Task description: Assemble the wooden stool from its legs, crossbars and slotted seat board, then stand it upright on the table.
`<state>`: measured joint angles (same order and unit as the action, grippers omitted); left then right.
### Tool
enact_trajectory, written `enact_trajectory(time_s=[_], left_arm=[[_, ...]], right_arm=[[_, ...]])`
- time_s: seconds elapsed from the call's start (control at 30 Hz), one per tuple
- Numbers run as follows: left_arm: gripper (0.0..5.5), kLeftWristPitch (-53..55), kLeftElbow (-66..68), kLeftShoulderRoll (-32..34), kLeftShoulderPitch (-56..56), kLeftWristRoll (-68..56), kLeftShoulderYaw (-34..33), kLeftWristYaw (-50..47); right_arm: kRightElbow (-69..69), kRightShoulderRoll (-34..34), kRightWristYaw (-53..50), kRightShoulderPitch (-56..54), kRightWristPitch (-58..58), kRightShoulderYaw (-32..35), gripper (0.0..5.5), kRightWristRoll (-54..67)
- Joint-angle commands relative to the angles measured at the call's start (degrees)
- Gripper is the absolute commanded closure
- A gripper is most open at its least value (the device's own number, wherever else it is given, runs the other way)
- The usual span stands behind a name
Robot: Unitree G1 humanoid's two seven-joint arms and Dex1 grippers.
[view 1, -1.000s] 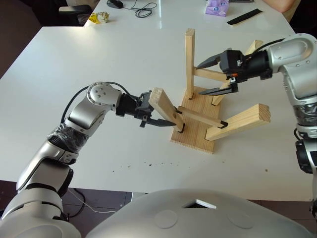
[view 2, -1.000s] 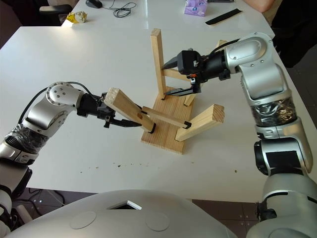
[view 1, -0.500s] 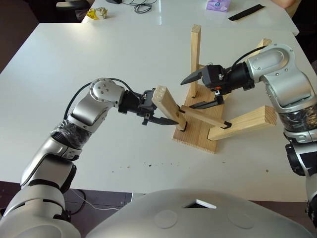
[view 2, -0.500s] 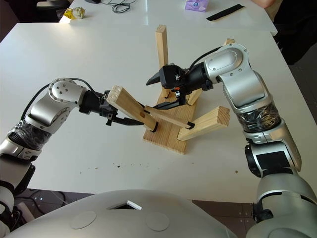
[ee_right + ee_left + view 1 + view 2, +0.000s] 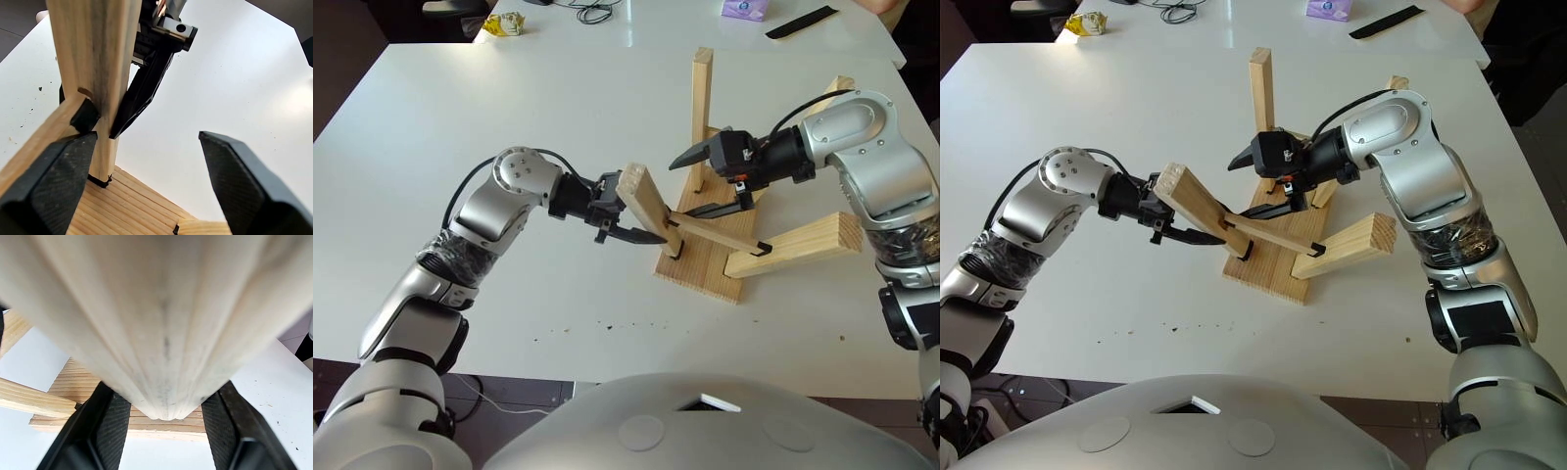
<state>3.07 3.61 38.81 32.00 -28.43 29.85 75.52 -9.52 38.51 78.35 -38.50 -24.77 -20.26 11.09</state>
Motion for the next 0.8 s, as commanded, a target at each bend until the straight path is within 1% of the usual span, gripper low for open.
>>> enact_trajectory(time_s=[0.03, 0.3, 0.57, 0.8], left_arm=[[3.43, 6.4, 4.5, -0.2, -1.2, 13.9, 7.4, -1.2], [3.43, 6.5, 2.9, -1.3, -0.7, 15.1, 8.6, -1.2], [3.43, 5.7, -0.6, -0.5, -3.3, 16.2, 10.1, -1.2], [3.43, 5.5, -0.5, 0.1, -4.6, 16.6, 9.9, -2.4]], right_arm=[[-3.4, -1.8, 1.4, 1.1, 0.9, -2.6, 1.66, 1.8], [-2.4, -2.4, 0.9, 0.5, 1.8, -3.9, 1.66, 0.3], [0.8, -0.3, 0.9, -0.3, 5.6, -5.4, 1.66, -4.8], [5.6, -0.3, -1.0, -3.3, 8.4, -3.0, 1.66, -7.0]])
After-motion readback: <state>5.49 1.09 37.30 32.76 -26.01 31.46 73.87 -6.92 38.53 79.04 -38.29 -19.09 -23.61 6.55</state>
